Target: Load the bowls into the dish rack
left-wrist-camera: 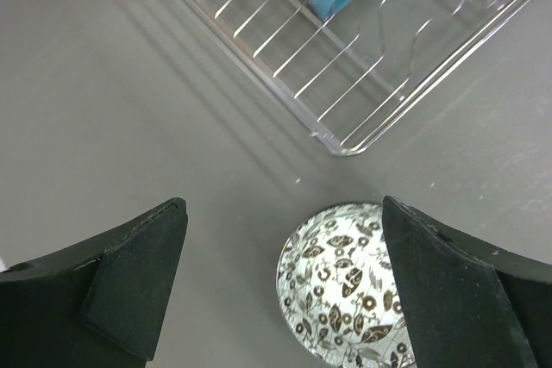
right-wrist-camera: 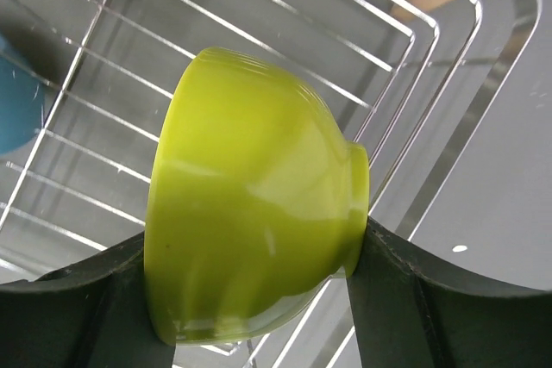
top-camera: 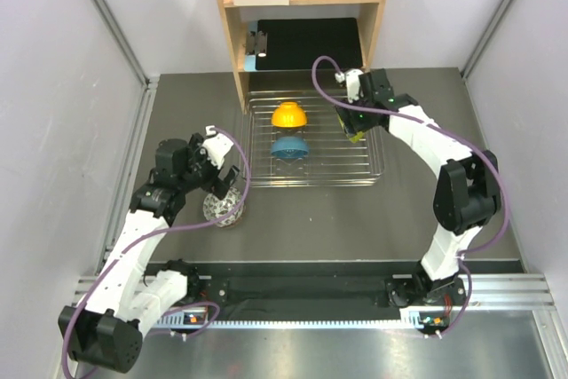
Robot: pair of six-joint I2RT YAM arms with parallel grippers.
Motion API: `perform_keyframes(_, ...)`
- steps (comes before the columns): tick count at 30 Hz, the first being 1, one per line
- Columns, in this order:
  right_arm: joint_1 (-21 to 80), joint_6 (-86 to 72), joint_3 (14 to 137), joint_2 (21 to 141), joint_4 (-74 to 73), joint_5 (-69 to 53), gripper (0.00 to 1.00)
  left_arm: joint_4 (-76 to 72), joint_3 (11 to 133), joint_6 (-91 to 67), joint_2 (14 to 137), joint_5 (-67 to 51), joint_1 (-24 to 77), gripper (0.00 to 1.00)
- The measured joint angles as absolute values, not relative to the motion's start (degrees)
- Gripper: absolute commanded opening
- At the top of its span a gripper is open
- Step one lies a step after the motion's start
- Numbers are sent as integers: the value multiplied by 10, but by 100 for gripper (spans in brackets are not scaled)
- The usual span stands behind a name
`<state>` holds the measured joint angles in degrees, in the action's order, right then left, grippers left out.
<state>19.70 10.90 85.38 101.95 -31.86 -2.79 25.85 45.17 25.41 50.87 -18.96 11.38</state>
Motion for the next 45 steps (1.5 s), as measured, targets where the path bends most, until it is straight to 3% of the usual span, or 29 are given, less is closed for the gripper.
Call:
perform_keyframes(19,288,148,868,1114,-274,261,7,283,420,249,462,-130,109,99)
perform_keyframes(35,297,194,888,1166,-236,375,11,283,407,237,455,-128,106,99)
perform_keyframes(40,304,205,901,1183,-231,397,27,283,406,236,451,-128,105,99)
perform_keyframes(45,313,213,913,1197,-232,413,52,283,401,235,446,-128,105,99)
